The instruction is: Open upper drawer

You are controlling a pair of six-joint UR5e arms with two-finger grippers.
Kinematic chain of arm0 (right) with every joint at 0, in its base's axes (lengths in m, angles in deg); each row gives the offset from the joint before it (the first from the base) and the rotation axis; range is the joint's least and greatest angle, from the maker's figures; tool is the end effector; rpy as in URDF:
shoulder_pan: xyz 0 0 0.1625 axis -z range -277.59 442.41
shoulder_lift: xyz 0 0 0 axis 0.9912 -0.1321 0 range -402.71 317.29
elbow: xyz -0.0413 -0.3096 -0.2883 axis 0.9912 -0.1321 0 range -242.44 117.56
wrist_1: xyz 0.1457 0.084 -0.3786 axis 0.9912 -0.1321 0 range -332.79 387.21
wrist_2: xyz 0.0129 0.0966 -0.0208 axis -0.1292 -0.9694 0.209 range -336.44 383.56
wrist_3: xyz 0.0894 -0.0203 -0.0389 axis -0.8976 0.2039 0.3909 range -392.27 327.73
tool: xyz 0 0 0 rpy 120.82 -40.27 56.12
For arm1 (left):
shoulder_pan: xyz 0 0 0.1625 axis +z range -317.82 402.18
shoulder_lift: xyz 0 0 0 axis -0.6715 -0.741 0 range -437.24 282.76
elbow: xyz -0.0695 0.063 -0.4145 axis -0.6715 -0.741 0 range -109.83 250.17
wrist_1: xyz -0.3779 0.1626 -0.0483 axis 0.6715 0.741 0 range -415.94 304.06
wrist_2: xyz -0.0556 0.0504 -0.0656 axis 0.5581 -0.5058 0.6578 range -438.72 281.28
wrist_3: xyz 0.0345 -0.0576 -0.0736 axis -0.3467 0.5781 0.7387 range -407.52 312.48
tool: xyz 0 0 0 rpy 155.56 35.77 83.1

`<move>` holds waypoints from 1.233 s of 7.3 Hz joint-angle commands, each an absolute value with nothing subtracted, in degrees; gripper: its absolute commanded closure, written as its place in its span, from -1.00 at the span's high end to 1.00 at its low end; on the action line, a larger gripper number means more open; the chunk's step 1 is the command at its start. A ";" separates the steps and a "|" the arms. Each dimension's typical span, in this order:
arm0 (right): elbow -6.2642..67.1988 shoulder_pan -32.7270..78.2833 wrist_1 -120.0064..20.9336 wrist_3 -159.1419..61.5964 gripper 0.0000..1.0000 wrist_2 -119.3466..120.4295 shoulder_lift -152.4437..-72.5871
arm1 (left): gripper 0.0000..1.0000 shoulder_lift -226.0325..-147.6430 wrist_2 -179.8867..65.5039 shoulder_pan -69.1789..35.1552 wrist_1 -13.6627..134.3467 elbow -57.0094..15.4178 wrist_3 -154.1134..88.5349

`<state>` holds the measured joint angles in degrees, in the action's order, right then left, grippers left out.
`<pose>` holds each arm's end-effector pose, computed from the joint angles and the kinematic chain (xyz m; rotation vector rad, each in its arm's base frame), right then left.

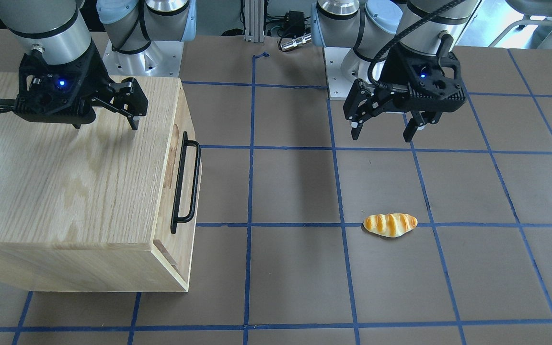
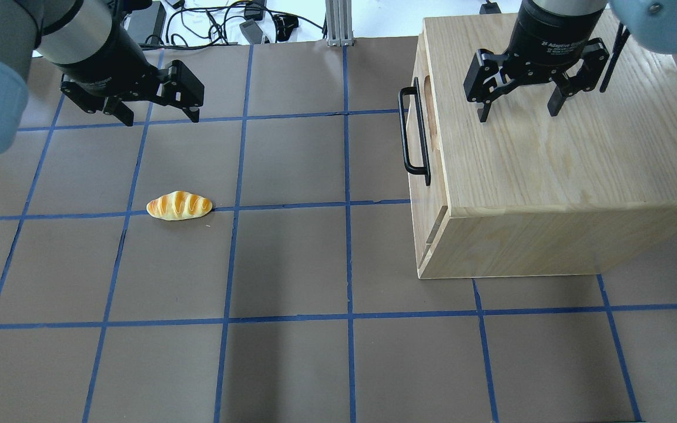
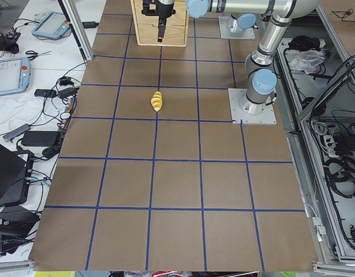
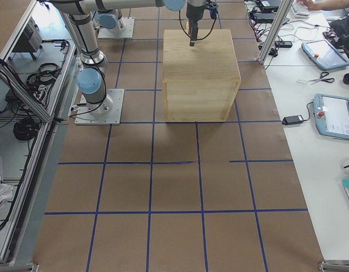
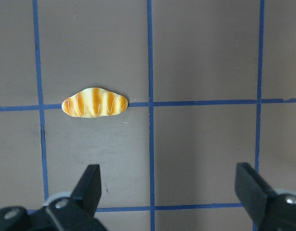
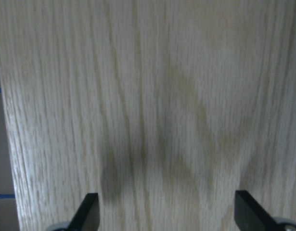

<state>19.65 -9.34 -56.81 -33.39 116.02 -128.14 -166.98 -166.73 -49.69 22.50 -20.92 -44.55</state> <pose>0.1448 -0.5162 0.5051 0.0185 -3.0967 -0.0694 -0.1532 -0.5019 0.5026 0.0245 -3.0856 0.2871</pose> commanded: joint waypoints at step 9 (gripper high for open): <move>19.65 -9.35 -56.81 -33.41 1.00 116.02 -128.14 | 1.00 -183.84 -148.43 -65.74 0.67 -19.83 1.07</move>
<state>19.65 -9.35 -56.81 -33.39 116.02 -128.14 -182.22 -149.19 -64.38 2.31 -19.91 -1.28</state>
